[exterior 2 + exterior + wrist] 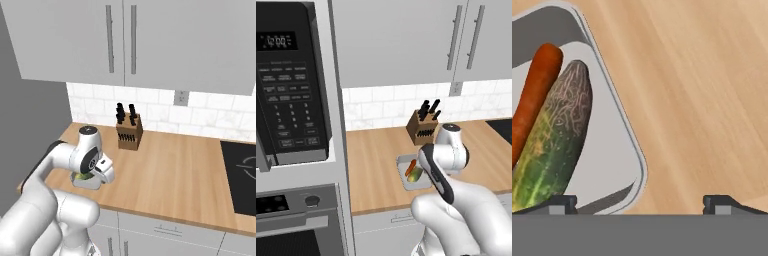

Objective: Take the meat container that has the steak and place it on the second highest rack of the freezer. Then take the vegetable container that has the cucumber and carrot and place it on the highest rack of the freezer.

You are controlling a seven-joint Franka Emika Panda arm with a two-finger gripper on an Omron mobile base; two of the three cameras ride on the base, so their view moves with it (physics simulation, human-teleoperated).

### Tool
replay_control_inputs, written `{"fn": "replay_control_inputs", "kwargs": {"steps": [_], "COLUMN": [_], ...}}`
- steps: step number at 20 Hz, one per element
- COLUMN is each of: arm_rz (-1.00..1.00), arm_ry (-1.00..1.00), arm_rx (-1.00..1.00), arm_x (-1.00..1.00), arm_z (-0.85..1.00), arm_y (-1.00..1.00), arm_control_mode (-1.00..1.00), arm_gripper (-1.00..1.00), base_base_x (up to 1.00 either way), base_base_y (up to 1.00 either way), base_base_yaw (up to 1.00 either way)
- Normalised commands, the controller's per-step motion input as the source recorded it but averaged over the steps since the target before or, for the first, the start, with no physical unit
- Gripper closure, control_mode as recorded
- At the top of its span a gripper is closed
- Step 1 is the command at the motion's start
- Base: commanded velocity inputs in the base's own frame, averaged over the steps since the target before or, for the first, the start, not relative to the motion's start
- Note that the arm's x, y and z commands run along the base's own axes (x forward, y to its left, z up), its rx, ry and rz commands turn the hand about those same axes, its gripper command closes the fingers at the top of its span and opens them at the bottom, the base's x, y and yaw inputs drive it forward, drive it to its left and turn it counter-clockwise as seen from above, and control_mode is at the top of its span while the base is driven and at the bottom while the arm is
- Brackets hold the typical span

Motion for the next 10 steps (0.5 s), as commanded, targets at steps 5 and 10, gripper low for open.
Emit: {"fn": "replay_control_inputs", "kwargs": {"steps": [5, 10], "arm_rz": [-0.12, -0.08], "arm_ry": [0.01, 0.09], "arm_rx": [0.0, 0.0], "arm_x": [0.28, 0.15], "arm_z": [-0.29, -0.04], "arm_y": [0.0, -0.04], "arm_control_mode": [-1.0, -1.0], "arm_gripper": [-1.0, -1.0], "base_base_x": [0.0, 0.0], "base_base_y": [0.0, 0.0], "base_base_yaw": [0.0, 0.0]}}
